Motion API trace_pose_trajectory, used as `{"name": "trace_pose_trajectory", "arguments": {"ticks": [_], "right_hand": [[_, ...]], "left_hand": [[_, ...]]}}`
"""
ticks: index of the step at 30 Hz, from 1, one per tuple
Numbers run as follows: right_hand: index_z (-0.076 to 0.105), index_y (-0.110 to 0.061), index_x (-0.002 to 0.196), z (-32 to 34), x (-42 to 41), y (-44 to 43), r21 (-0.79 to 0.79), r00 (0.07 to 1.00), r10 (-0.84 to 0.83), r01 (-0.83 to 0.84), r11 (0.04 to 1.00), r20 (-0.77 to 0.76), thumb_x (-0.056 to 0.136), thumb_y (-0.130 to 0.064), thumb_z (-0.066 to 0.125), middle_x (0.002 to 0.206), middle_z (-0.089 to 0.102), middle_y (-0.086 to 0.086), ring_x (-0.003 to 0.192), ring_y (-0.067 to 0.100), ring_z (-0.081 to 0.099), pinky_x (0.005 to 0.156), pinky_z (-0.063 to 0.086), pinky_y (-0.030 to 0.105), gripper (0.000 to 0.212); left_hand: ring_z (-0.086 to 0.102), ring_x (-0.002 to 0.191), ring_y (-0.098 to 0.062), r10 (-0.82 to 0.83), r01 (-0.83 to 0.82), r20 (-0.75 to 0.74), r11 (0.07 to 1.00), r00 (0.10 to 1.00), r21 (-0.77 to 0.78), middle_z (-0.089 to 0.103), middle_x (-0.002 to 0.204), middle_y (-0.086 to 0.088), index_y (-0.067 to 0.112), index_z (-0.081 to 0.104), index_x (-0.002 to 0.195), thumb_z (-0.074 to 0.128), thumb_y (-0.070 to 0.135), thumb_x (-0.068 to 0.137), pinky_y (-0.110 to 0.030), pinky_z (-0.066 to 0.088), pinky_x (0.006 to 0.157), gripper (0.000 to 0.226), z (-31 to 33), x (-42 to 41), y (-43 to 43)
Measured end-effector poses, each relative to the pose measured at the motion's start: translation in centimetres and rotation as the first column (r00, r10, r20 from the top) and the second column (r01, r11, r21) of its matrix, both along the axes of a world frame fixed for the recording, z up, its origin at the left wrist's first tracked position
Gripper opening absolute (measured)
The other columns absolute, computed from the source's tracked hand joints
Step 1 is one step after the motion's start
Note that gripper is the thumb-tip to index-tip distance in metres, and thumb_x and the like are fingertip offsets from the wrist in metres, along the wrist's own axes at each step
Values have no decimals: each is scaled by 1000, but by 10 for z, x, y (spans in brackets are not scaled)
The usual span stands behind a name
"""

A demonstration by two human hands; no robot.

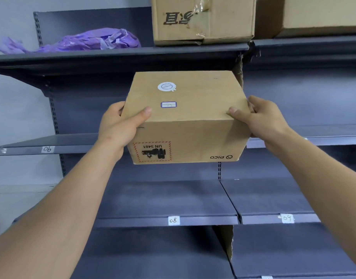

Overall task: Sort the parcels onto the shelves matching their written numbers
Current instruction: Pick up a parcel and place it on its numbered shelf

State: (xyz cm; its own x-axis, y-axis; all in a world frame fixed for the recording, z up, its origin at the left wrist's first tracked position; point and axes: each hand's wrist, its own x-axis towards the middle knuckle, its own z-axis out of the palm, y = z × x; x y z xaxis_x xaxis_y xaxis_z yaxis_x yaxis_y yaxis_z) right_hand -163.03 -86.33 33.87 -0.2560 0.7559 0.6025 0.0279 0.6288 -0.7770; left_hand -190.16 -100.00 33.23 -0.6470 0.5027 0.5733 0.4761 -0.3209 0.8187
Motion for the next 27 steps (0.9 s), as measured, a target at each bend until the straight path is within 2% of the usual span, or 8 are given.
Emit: {"name": "trace_pose_trajectory", "arguments": {"ticks": [3,6,8,11,15,20,25,27], "right_hand": [[50,-13,143,1,-14,14,-6,998,-30,30,1000,-51,92,-26,73,100,62,-20,89,-1,64,85,54,30,58],[48,-14,144,3,-27,34,49,996,-63,66,997,-56,87,-23,78,101,62,-24,84,-15,60,79,53,18,65],[47,-19,142,5,-36,47,67,990,-141,142,988,-11,83,-22,82,91,57,-27,84,-9,62,73,48,16,69],[47,-30,133,-1,-52,66,117,964,-263,257,959,47,81,-31,81,108,63,-16,106,17,62,88,52,40,62],[45,-31,135,-16,-70,82,109,938,-346,343,933,7,88,-40,70,115,59,-15,107,17,56,89,48,40,54],[43,-24,122,-39,-89,98,90,903,-426,420,903,59,91,-47,64,97,59,-2,92,24,58,80,53,48,44],[35,-21,116,-43,-98,118,131,850,-503,487,863,153,93,-50,61,94,59,3,88,29,57,64,47,41,45],[33,-21,114,-47,-101,129,115,821,-524,512,852,229,93,-49,61,97,61,3,90,31,58,62,45,39,44]], "left_hand": [[69,92,-4,-7,7,2,1000,1000,-25,72,103,16,31,63,117,75,60,77,-29,53,72,51,6,-14,18],[68,95,-7,-41,42,19,999,999,-32,71,103,15,32,60,116,73,55,82,-33,55,78,43,8,-28,33],[70,94,-5,-87,87,-1,995,996,-44,73,103,15,31,59,119,80,40,80,-34,56,78,45,9,-37,42],[68,98,-5,-100,91,-86,991,991,-103,71,108,15,26,54,124,84,17,78,-36,57,83,55,6,-52,55],[61,106,-6,-35,-4,-238,987,971,-162,65,115,14,25,47,128,80,21,83,-36,50,88,57,0,-67,73],[48,123,-27,133,-246,-374,930,918,-274,46,134,-10,19,29,147,69,49,87,-42,43,96,78,-10,-74,99],[47,129,-33,154,-318,-428,883,890,-345,46,142,-15,12,1,157,67,45,91,-44,42,98,100,-8,-79,118],[50,127,-33,140,-333,-454,863,880,-379,51,139,-13,11,5,156,72,40,88,-45,43,98,100,-9,-85,126]]}}
